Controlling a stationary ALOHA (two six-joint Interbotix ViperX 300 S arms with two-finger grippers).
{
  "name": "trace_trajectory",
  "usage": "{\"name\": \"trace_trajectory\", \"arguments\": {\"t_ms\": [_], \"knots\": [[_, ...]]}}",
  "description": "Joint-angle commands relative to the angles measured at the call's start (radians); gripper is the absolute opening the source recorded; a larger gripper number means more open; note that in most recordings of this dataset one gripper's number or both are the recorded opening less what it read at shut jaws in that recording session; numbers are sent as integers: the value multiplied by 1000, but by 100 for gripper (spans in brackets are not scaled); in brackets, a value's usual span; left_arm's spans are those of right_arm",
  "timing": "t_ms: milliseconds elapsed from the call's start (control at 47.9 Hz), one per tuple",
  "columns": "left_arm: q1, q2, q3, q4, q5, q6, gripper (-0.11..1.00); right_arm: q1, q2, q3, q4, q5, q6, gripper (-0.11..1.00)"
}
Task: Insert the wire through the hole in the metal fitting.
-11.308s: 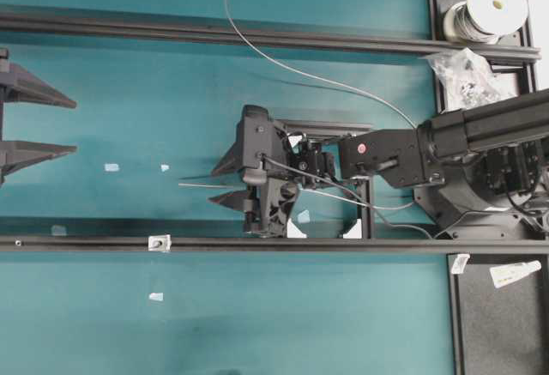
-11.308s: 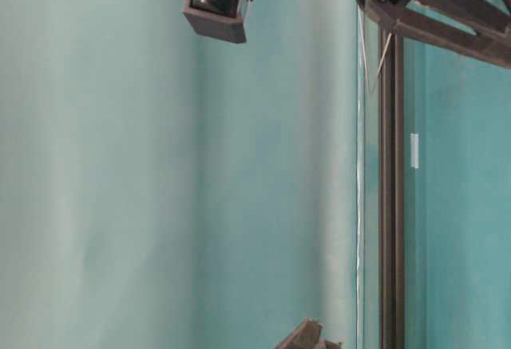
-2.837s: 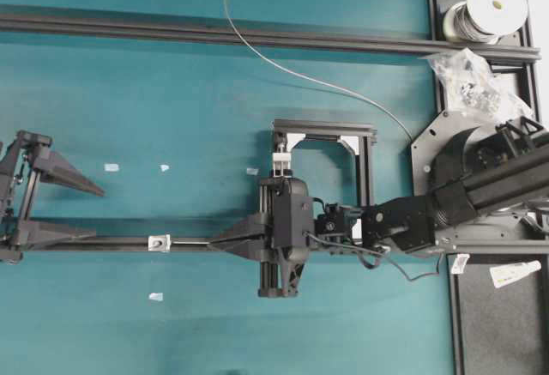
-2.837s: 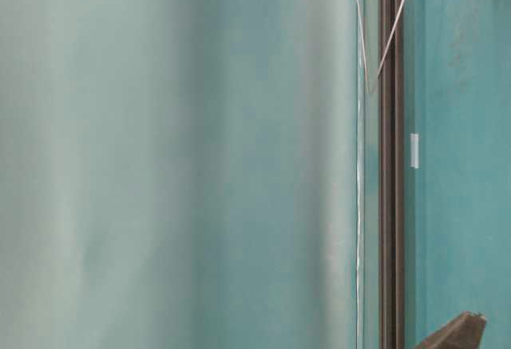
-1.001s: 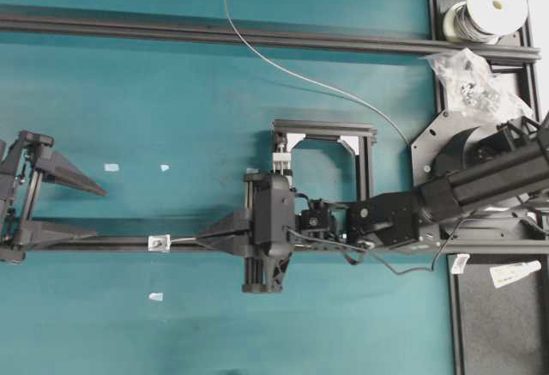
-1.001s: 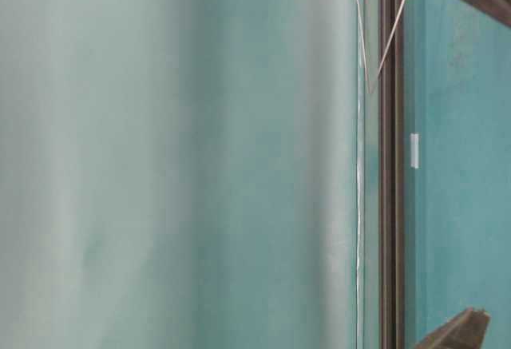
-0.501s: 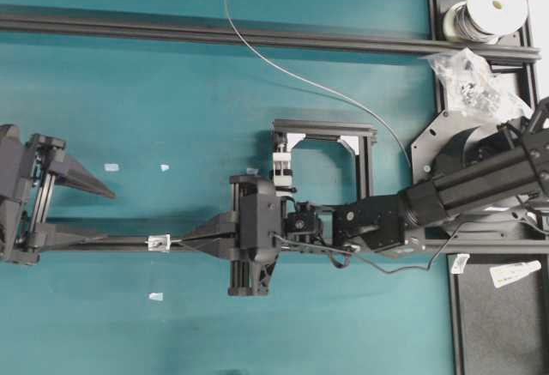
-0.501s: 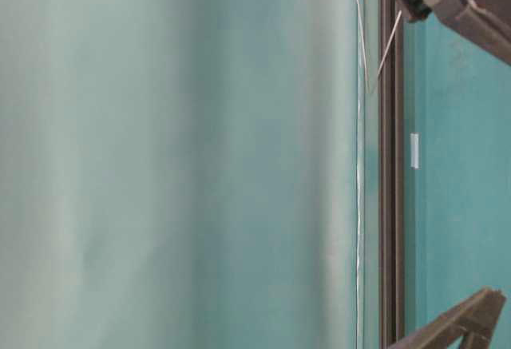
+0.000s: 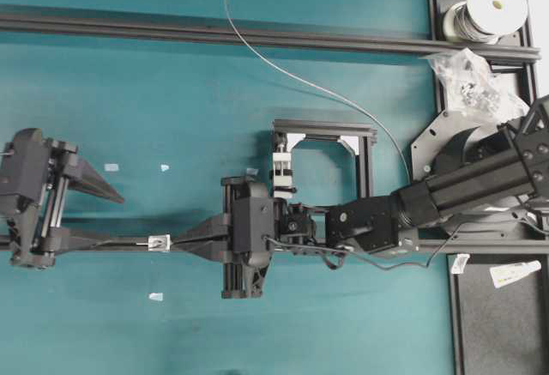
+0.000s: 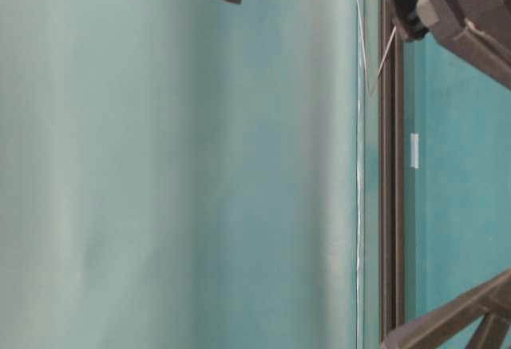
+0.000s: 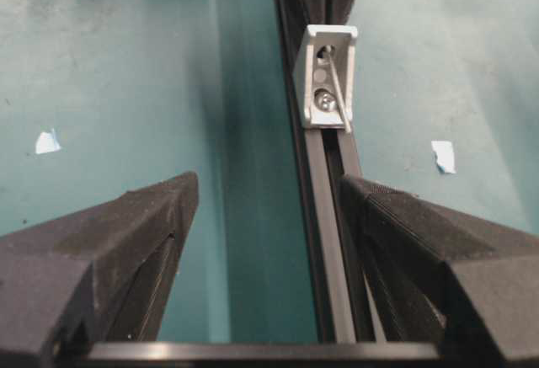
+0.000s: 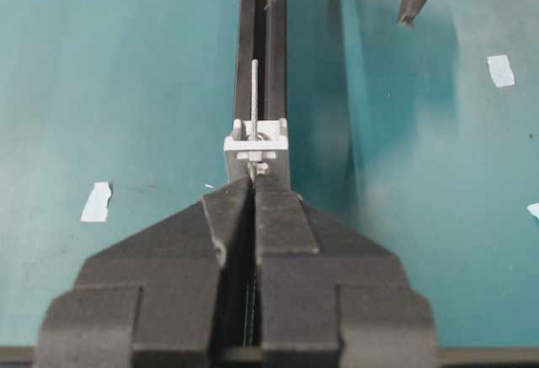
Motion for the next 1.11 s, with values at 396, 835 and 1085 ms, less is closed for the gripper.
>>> {"name": "trace_trajectory", "arguments": {"t_ms": [396, 835, 1085], "knots": [[14, 61, -138, 0, 94, -103, 91, -2, -9, -9, -3, -9, 2, 0], [-17, 46, -147, 3, 120, -147, 76, -2, -9, -6, -3, -9, 3, 0], [-38, 15, -161, 3, 149, -147, 76, -3, -8, -6, -3, -9, 3, 0]]}}
